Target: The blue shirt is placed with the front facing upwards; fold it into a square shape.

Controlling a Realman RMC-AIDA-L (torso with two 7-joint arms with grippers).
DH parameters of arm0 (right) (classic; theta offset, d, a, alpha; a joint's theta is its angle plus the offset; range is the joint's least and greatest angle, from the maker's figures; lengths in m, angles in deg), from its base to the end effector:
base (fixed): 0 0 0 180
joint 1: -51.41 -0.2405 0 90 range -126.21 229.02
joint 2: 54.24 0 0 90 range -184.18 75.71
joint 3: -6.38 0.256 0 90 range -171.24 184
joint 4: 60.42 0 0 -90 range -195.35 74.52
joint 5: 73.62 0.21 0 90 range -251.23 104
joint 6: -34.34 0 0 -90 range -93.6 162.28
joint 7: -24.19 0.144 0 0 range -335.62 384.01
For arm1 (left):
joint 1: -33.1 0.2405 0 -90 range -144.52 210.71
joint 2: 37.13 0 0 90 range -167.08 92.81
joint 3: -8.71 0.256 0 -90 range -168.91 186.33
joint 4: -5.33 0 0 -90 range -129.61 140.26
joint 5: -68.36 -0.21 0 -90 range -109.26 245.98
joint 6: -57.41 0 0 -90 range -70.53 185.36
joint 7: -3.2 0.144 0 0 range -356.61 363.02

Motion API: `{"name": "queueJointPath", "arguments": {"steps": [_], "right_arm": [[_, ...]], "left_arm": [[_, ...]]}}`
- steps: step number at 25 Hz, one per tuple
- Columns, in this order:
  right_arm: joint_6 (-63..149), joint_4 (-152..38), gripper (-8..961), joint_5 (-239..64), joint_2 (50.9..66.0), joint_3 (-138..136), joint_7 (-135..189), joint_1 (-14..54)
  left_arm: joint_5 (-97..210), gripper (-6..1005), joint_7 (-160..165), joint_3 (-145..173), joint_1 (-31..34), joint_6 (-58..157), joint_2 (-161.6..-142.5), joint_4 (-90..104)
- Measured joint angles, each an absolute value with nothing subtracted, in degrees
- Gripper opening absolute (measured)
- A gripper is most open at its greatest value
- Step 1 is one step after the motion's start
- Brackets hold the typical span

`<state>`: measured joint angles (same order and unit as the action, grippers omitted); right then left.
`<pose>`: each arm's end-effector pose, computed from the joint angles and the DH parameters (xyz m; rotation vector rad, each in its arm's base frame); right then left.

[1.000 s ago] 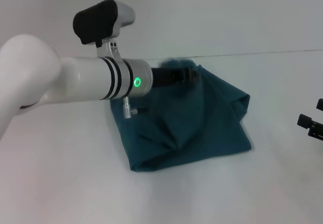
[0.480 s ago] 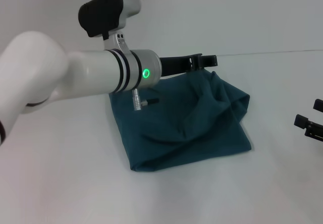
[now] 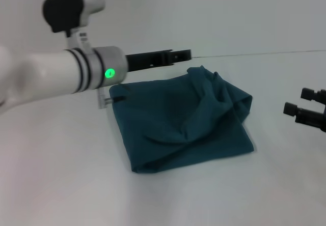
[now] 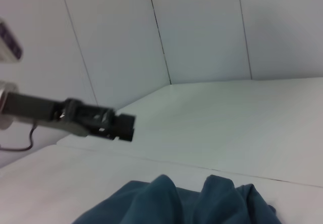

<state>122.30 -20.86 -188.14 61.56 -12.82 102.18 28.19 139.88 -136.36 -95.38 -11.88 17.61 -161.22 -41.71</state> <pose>0.3371 0.3117 0.0789 -2.2628 0.7795 0.7314 -0.1153 0.4398 -0.0644 -2.2857 -1.2284 -0.6611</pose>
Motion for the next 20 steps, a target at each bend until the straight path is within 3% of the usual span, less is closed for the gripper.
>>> {"name": "queueJointPath", "arguments": {"steps": [10,20], "right_arm": [[121.16,-8.54,883,-189.39,61.42,-22.26,123.87,24.56],[119.30,-0.29,882,-202.68,61.33,-28.41,149.87,12.73]], "left_arm": [[139.90,781,-120.20,-112.92,-7.58,-2.83,-160.93,-41.24],[139.95,781,-115.23,-117.41,-3.59,-8.75,-160.80,-41.36]]}}
